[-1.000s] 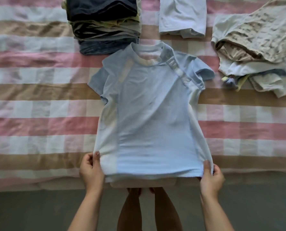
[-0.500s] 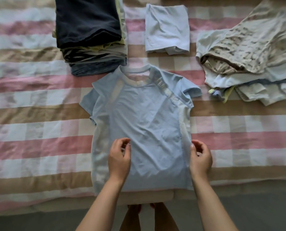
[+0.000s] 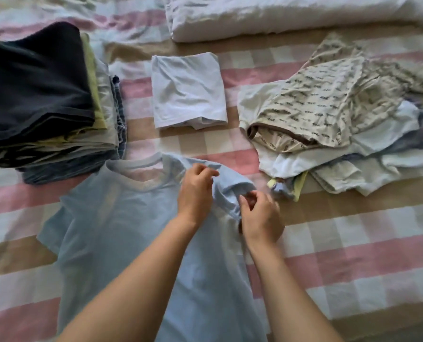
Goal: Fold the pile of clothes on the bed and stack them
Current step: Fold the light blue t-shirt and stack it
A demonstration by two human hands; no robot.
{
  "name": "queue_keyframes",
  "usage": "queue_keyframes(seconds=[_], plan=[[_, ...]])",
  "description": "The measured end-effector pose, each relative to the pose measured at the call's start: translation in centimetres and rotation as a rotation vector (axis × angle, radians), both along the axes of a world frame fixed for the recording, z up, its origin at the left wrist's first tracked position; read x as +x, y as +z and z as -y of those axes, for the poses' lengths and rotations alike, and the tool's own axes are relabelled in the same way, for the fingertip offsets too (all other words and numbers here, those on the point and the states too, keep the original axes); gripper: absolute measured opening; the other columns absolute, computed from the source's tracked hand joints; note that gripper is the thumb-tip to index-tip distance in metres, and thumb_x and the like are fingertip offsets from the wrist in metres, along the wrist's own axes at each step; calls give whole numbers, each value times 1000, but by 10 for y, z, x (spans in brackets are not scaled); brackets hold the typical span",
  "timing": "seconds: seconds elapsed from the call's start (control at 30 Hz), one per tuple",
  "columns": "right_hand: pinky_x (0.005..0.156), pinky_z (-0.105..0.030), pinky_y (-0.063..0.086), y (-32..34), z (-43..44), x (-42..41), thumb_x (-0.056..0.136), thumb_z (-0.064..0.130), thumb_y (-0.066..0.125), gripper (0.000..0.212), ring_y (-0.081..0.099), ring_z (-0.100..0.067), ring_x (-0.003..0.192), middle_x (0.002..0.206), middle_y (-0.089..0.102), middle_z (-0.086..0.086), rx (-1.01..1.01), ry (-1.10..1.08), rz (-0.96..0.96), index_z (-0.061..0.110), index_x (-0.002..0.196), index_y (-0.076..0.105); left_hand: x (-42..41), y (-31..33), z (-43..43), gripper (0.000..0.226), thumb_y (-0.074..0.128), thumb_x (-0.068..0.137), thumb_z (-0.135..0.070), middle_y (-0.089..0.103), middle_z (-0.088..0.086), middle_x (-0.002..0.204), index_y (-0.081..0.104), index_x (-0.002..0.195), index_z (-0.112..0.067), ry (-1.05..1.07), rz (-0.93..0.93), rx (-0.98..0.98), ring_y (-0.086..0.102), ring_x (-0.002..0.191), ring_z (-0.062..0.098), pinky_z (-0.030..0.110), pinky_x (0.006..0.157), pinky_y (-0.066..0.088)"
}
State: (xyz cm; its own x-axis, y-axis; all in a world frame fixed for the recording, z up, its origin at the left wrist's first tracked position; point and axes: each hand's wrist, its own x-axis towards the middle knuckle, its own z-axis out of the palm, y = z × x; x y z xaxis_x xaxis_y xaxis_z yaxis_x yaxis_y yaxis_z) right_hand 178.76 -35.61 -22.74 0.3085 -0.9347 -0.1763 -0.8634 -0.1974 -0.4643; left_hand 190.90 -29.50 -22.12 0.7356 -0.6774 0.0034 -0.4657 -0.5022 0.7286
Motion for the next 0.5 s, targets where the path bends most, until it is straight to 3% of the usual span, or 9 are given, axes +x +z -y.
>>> queue_keyframes(seconds=[0.07,0.13,0.2,0.27,0.37,0.5], plan=[[79,-38,43,-5,3,5,81,46,61,40,53,-27,107,113,61,-5,14,2,-48,15,108,56,12,-1,27,23,57,84,0,61,16,105,69,103,-6,-94,82,41,52,101,33,38,83,43],[82,-38,41,-9,1,7,79,47,62,48,53,-27,110,117,60,-7,20,-16,-72,13,111,52,17,-3,50,27,59,87,-18,58,6,118,64,113,-18,-337,128,224,45,112,29,38,89,35],[84,-37,39,-9,1,8,81,43,61,43,52,-28,110,117,60,-9,15,-7,-57,11,109,55,18,-4,64,24,60,85,-33,54,-2,121,63,109,-26,-533,180,441,39,116,23,39,92,26],[82,-37,41,-8,4,6,85,34,59,29,54,-29,105,113,60,-9,35,7,34,11,103,60,19,-3,69,15,58,86,-29,57,-3,113,62,100,-25,-587,200,524,40,112,21,37,88,23],[72,-35,43,-2,5,-1,87,29,57,18,57,-28,95,103,61,-7,99,-73,204,12,95,58,26,-2,67,2,55,88,-17,57,1,92,54,90,-16,-444,-38,341,51,96,24,30,78,27],[64,-29,38,3,-7,-5,87,52,50,33,61,-25,89,94,67,-1,316,-59,94,21,95,60,28,4,59,15,50,93,-9,46,-6,70,46,81,-17,-142,-469,48,42,61,8,20,53,32]])
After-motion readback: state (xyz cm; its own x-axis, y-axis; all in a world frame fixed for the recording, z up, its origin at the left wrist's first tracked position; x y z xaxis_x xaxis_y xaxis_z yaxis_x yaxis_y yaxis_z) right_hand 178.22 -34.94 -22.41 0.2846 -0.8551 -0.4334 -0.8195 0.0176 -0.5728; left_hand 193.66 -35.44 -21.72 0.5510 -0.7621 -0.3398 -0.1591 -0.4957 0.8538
